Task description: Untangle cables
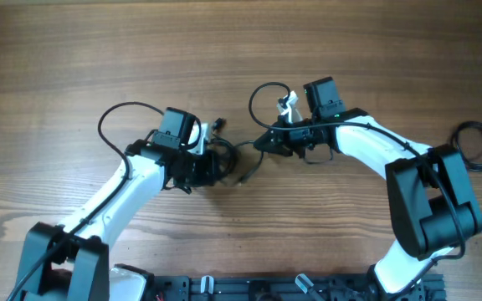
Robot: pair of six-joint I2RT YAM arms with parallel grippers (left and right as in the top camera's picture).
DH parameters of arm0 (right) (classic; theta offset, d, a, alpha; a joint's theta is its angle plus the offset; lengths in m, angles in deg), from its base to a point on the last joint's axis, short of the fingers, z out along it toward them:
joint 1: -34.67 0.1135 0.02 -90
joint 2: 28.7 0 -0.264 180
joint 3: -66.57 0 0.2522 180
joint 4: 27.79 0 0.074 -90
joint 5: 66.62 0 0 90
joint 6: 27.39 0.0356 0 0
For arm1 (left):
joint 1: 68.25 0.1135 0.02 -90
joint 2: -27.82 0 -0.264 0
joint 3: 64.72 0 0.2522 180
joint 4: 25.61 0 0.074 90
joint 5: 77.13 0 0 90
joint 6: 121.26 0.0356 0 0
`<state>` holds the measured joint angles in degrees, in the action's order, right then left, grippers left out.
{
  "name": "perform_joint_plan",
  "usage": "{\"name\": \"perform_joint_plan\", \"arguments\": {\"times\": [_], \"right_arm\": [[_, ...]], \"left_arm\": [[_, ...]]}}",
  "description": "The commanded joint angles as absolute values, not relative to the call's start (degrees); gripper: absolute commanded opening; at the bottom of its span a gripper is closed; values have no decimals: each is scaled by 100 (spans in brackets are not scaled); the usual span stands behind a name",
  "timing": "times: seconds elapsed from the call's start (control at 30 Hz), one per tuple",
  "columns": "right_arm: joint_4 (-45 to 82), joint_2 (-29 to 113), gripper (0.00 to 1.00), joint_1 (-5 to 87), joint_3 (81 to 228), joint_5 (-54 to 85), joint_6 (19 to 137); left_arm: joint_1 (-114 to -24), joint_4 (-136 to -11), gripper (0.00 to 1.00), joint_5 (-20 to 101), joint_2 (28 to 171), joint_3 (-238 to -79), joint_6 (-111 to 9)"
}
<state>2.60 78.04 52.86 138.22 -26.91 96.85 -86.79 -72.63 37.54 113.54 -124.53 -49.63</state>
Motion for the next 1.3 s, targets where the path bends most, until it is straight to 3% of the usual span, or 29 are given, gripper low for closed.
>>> {"name": "perform_joint_plan", "arguments": {"times": [0.0, 0.1, 0.13, 0.2, 0.27, 0.37, 0.43, 0.57, 0.7, 0.73, 0.8, 0.93, 1.0, 1.17, 1.27], "right_arm": [[275, 7837, 9, 5122, 13870, -2009, 9457], [295, 7837, 10, 5138, 13870, -2009, 9409], [290, 7837, 14, 5138, 13870, -2009, 9407], [264, 7837, 44, 5136, 13870, -2009, 9363], [214, 7837, 61, 5136, 13870, -2024, 9022], [198, 7835, 72, 5109, 13872, -2319, 8751], [129, 7835, 76, 5072, 13872, -3372, 8657], [-346, 7835, 83, 4952, 13872, -5455, 8972], [-1098, 7835, 84, 4858, 13872, -5812, 9737], [-1244, 7835, 91, 4849, 13872, -5801, 9735], [-1423, 7835, 99, 4788, 13872, -5335, 9724], [-929, 7835, 100, 4690, 13872, -3023, 9805], [-475, 7837, 100, 4692, 13872, -2581, 9831], [469, 7835, 99, 4849, 13872, -4004, 7995], [1044, 7835, 100, 5133, 13870, -4186, 7289]], "left_arm": [[-8482, -7329, 4, 5397, 11030, -12815, -5011], [-8203, -7305, 4, 6258, 10967, -13045, -5365], [-8069, -7278, 4, 6578, 10967, -13102, -5457], [-7757, -7134, 4, 7402, 10967, -13156, -5588], [-7381, -6865, 4, 8184, 10967, -13156, -5771], [-6948, -6782, 4, 8313, 10967, -13156, -6010], [-6677, -6791, 4, 8320, 10969, -13154, -6158], [-6489, -6795, 4, 8813, 10969, -13154, -6652], [-6332, -6570, 4, 8997, 10969, -13154, -7347], [-6270, -6529, 4, 8999, 10969, -13154, -7594], [-6133, -6271, 4, 9078, 10967, -13154, -8191], [-6093, -5761, 4, 9366, 10967, -13154, -8934], [-6093, -5705, 4, 9362, 10956, -13154, -9358], [-6096, -5324, 4, 8949, 10936, -13154, -10589], [-6126, -5326, 4, 8724, 10936, -13154, -11533]]}}
